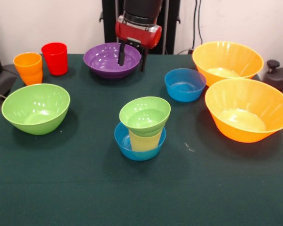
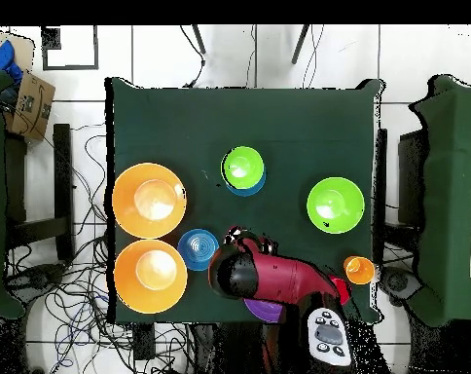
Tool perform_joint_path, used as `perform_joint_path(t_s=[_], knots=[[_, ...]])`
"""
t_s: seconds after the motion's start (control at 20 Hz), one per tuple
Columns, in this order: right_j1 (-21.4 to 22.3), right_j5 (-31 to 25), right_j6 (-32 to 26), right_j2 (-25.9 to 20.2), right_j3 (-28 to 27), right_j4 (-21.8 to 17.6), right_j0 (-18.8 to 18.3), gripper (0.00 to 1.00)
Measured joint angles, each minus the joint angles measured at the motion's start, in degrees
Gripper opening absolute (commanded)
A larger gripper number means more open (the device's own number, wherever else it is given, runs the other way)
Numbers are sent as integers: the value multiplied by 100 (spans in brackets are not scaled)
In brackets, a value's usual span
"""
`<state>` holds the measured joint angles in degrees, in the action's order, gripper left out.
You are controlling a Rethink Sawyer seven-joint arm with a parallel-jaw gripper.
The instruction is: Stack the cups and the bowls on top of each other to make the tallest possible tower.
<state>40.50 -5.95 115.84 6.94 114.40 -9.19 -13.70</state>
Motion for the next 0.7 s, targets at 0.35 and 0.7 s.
perform_joint_path(t_s=[0.35,0.7], knots=[[-123,0,0,-5,-2,-30,-9,100],[-301,1,0,-1,-2,-152,-17,100]])
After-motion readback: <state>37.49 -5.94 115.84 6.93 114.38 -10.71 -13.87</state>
